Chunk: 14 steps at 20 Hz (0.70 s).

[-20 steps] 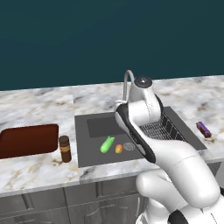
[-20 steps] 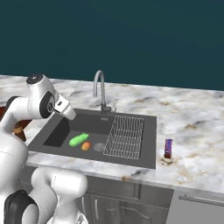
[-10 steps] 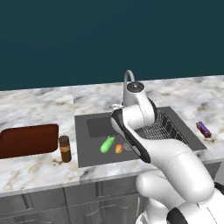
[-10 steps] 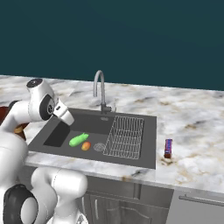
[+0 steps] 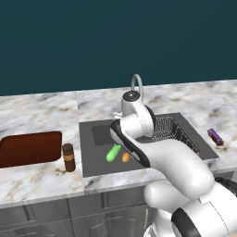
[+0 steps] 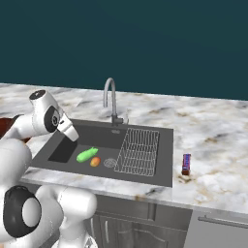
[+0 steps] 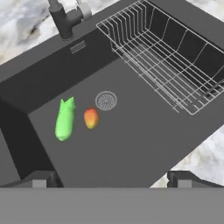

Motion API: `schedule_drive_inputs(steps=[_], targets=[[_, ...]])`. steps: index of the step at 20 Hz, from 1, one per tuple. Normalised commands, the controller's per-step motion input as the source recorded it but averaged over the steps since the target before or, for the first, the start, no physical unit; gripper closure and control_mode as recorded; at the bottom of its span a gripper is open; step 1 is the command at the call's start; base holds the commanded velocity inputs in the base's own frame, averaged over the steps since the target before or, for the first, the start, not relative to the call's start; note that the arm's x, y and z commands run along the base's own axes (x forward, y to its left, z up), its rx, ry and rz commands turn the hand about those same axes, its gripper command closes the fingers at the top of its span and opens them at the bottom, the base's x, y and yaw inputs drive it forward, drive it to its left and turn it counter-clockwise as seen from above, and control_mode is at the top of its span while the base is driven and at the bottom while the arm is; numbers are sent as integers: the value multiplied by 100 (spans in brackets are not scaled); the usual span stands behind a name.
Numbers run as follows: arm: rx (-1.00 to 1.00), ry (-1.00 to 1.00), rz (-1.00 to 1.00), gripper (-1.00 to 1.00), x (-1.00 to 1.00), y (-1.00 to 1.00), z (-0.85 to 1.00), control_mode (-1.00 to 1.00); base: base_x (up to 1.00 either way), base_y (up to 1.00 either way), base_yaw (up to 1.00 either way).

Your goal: Pick up all produce items and place them in the sink. Turn on the sink faucet to wash them. Then turn the sink off and put them in the tray.

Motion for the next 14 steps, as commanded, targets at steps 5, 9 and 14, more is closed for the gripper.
schedule_drive_inputs(steps=[5, 9, 14], targets=[[3, 0, -3, -100, 34, 3, -22, -100, 0, 0, 0], [5, 1, 0, -100, 29, 0, -26, -100, 0, 0, 0], [4, 1, 0, -100, 28, 0, -28, -100, 0, 0, 0]])
